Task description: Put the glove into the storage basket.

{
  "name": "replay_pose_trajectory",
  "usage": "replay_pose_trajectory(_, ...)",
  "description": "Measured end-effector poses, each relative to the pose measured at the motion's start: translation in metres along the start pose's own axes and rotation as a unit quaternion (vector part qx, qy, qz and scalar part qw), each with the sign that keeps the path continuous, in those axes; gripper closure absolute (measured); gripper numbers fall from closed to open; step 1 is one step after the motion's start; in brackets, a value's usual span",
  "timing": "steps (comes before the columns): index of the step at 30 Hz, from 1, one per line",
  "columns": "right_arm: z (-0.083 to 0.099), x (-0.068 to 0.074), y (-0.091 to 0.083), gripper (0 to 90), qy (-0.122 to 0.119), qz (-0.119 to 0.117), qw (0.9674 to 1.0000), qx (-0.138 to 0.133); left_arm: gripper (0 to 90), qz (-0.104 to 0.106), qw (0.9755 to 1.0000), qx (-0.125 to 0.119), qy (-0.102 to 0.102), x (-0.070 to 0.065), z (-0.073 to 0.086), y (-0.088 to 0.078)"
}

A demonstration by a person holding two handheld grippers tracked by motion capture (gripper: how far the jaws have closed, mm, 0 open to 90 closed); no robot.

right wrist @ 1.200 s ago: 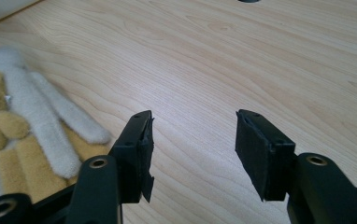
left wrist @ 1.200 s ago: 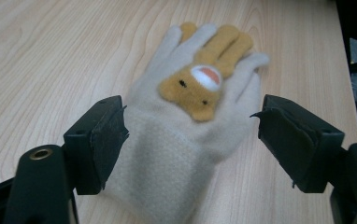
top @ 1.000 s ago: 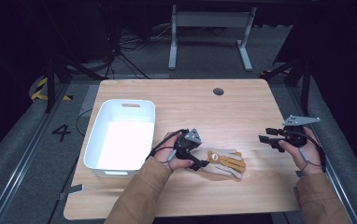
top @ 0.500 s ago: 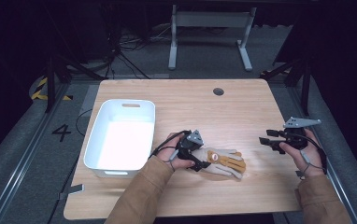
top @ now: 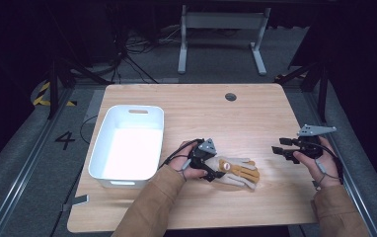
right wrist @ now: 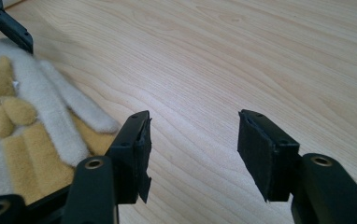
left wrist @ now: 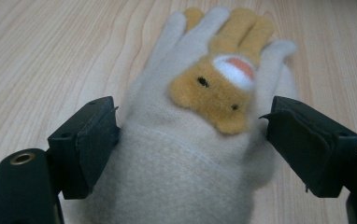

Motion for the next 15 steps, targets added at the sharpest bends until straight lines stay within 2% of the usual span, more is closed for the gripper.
replay_pose_trajectory(8,0.0,0.0,-0.001,45.0,0.007,-0.001,1.0,-0.004,16.4,0.011,0.9995,0.03,0.007,-0.01,0.005,0.005)
replay_pose_trajectory(15,0.0,-0.001,0.0,44.7,0.009,-0.002,1.0,-0.003,16.0,0.016,0.9993,0.033,0.012,-0.012,0.009,0.007)
Point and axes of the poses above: each handheld gripper's, and its own axes: y roughly forward along the jaws, z roughly out of its underside, x roughly to its left, the point moved 8 cm from there along y, roughly forward along the jaws, and after that the axes turned 1 degree about x, right-handed, at the moved point
